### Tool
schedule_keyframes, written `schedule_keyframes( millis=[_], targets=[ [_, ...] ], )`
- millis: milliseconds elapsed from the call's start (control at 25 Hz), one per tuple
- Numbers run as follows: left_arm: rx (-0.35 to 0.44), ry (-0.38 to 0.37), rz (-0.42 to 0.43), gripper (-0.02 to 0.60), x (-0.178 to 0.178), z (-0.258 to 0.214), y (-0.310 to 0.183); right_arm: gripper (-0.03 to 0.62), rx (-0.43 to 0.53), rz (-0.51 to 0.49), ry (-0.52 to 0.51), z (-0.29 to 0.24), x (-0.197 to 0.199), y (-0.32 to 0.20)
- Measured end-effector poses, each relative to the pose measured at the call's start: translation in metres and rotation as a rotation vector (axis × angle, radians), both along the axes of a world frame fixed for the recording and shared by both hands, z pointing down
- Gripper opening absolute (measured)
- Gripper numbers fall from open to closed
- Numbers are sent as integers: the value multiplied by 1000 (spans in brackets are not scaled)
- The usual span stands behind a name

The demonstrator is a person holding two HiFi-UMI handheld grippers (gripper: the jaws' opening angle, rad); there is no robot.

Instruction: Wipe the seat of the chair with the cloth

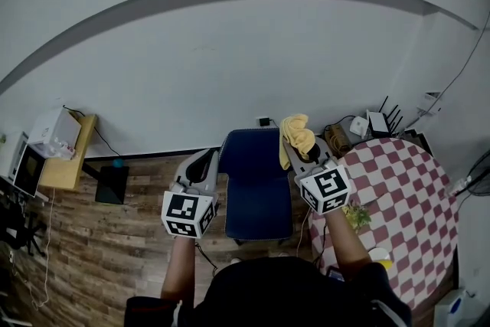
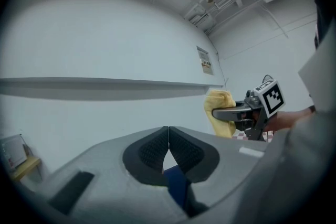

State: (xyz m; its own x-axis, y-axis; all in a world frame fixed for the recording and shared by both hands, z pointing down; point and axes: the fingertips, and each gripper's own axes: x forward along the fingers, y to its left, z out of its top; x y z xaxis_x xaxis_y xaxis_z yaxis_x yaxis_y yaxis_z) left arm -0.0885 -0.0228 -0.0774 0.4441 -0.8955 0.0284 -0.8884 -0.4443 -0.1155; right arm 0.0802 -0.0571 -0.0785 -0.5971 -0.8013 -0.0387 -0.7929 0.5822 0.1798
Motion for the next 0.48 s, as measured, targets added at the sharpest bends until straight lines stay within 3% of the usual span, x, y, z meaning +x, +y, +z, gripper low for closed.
schedule_keyframes(
  millis=[480],
  targets=[
    [18,-27,1,18,8,3,-10,55,-5,23,11,3,2,-7]
  ],
)
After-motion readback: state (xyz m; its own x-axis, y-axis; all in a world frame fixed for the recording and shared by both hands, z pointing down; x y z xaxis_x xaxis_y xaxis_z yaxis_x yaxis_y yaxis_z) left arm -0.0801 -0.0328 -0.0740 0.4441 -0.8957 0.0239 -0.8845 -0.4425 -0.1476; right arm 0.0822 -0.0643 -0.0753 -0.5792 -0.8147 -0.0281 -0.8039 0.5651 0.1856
